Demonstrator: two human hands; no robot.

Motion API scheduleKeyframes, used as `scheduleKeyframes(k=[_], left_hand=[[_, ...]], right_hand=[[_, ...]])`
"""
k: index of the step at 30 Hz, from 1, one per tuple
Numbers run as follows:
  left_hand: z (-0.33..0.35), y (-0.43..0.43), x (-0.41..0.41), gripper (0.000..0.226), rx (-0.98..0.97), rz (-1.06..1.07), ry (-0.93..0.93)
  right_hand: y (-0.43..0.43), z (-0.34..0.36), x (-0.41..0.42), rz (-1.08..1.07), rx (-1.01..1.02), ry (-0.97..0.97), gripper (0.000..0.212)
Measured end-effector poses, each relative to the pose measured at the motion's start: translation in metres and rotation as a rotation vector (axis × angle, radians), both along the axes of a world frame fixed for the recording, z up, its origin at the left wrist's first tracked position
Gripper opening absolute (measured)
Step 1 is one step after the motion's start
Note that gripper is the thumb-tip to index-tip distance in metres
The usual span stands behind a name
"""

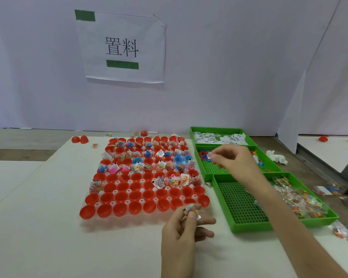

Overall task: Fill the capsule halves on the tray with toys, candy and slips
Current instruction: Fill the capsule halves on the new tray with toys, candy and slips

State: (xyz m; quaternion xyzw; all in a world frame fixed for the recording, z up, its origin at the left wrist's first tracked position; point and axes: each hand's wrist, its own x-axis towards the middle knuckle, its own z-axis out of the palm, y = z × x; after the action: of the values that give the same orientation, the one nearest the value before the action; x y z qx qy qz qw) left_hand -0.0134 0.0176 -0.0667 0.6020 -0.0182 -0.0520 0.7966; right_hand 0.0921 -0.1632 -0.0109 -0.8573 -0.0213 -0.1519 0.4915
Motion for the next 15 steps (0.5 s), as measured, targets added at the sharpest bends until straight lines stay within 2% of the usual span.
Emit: scheduleKeyframes(k=[5, 8, 11, 15], left_hand=[[0.002, 0.0, -0.001, 0.023, -0.012, 0.012, 0.015], [0.004, 0.0, -0.001, 0.024, -0.013, 0.013, 0.034], [0.004, 0.0, -0.001, 0.025, -0.015, 0.003, 0.054], [0.004, 0.001, 0.001, 0.025, -0.018, -0.009, 0.063]], right_hand=[[-0.035, -0.01, 0.041, -0.208, -0.201, 0.134, 0.001], [-0.042, -0.017, 0.065, -0.26, -0.334, 0.167, 0.007], [-0.038, -0.021, 0.085, -0.19, -0.441, 0.139, 0.014], [-0.028, -0.025, 0.1, 0.005, -0.604, 0.196, 0.039]])
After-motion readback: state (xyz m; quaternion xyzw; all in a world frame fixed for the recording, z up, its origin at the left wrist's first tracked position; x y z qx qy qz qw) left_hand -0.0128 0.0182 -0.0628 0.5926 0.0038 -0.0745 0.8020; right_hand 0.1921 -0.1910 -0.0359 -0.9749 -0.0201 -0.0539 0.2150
